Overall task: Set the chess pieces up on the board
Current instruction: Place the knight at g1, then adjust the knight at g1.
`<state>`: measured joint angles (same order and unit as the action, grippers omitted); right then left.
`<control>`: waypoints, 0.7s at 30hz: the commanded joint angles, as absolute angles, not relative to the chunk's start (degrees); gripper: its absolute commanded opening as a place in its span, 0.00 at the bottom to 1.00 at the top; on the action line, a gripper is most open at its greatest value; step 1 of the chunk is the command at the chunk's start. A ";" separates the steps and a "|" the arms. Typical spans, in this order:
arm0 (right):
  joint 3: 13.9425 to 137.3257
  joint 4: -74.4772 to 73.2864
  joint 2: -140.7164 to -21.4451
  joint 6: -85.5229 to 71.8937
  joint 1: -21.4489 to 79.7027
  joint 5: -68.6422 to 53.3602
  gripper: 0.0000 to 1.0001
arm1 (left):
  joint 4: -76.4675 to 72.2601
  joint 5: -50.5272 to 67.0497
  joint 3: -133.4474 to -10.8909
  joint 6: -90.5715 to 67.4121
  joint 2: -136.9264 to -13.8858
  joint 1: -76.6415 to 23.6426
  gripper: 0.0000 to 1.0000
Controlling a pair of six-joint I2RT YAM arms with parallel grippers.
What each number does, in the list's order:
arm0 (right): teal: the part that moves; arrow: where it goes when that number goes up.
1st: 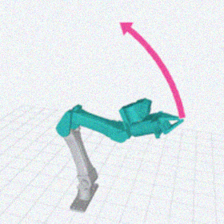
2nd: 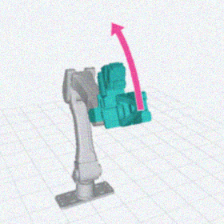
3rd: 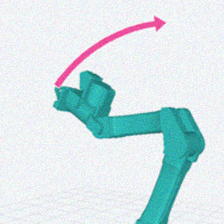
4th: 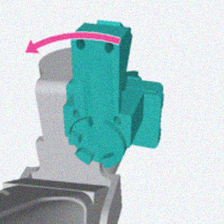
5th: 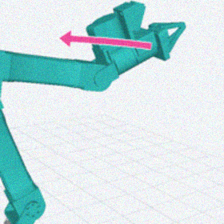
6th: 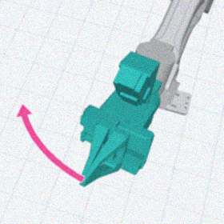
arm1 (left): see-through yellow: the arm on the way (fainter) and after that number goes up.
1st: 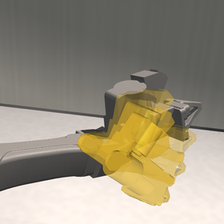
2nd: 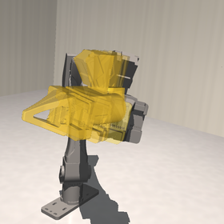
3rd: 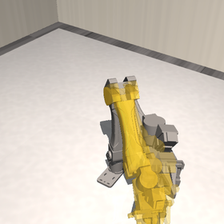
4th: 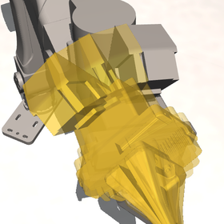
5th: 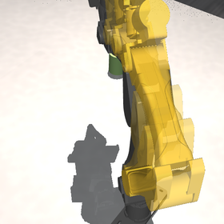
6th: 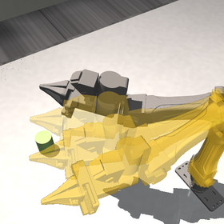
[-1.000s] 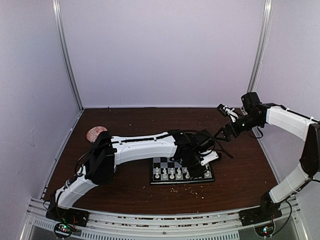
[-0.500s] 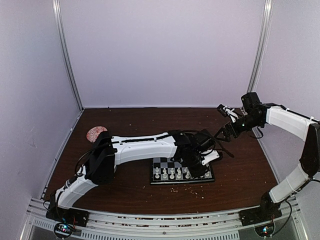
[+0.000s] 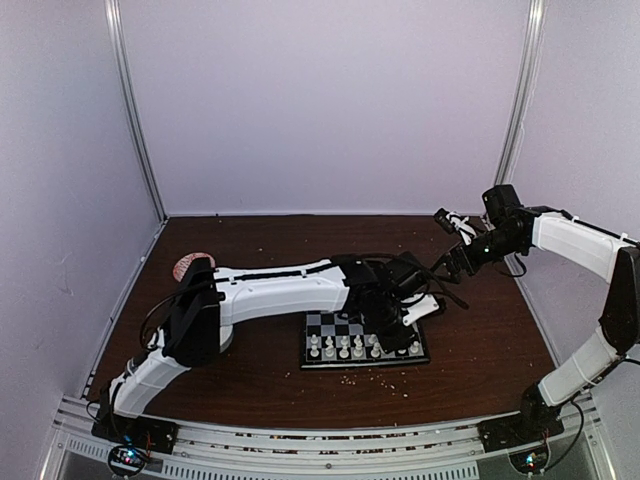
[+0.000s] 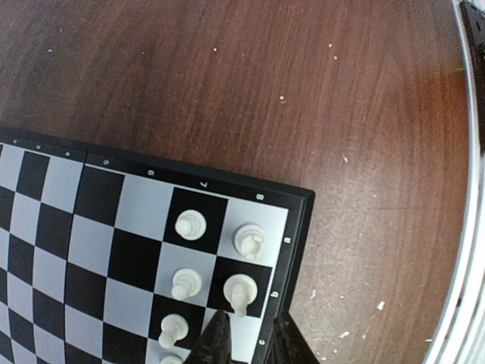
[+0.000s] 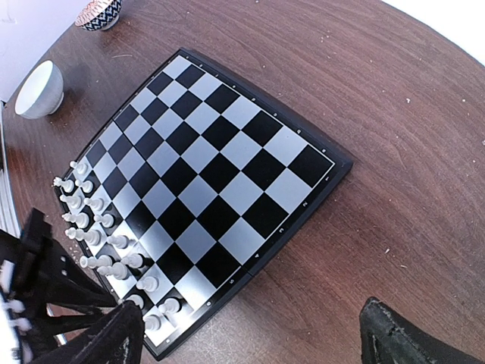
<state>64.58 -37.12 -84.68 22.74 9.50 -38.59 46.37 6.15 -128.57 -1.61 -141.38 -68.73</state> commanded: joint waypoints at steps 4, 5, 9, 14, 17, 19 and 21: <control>66.42 -37.62 -84.97 23.31 9.23 -39.02 1.00 | 42.20 7.01 -123.86 -2.36 -131.94 -68.73 0.26; 66.34 -37.62 -84.97 23.29 9.23 -39.07 1.00 | 42.19 7.07 -123.84 -2.51 -131.60 -68.73 0.26; 66.36 -37.70 -84.83 23.31 9.19 -39.02 0.99 | 41.05 5.77 -120.55 -4.28 -129.42 -68.65 0.25; 66.30 -37.70 -84.96 23.29 9.21 -39.07 1.00 | 39.66 7.85 -114.85 -7.33 -127.11 -67.11 0.30; 66.44 -37.77 -85.15 23.37 9.16 -39.20 0.99 | 39.03 11.12 -112.98 -8.26 -127.31 -66.42 0.31; 66.40 -37.77 -85.18 23.42 9.23 -39.20 1.00 | 38.76 13.20 -112.60 -8.71 -127.87 -66.12 0.31; 66.44 -37.88 -85.17 23.38 9.22 -39.20 1.00 | 38.50 14.18 -112.75 -9.15 -128.68 -65.96 0.32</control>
<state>64.58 -37.23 -84.68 22.74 9.50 -38.63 41.47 9.96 -112.77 -7.09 -128.31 -66.65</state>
